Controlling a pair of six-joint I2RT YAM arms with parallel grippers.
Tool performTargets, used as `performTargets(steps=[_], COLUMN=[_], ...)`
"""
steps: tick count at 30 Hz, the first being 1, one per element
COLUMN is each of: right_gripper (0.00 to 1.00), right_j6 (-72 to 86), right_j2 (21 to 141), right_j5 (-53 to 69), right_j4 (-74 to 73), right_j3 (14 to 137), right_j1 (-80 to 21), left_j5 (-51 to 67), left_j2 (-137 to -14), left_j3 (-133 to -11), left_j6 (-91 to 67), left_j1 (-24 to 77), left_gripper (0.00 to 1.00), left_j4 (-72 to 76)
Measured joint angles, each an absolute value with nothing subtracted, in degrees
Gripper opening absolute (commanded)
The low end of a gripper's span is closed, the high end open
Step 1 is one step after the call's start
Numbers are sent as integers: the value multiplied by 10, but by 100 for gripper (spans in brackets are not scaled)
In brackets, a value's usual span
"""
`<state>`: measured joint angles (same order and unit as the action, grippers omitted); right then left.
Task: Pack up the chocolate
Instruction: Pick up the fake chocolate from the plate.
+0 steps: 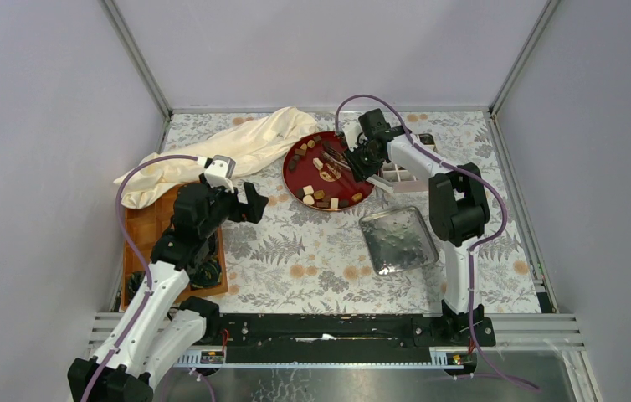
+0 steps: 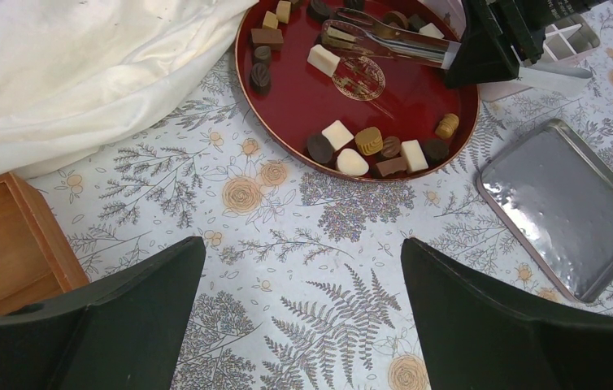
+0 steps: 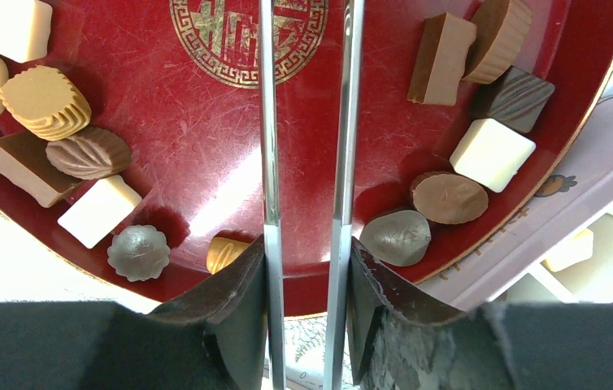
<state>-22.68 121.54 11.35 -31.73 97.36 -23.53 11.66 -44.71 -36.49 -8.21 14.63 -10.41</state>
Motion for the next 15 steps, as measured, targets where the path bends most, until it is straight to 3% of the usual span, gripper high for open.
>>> performTargets(steps=[5,15], right_gripper=[18,14], right_j6=[-226,-221], right_j2=[1215,1149], right_j5=[114,117], right_j4=[-317,-307], right_j3=[974,952], right_j1=[-235,-231], left_j5=[117,117], left_j2=[-447,-446], left_j3=[-365,-365], left_j6=[-82,-82], left_j1=[146,146], left_gripper=[99,99], left_j4=[-104,-104])
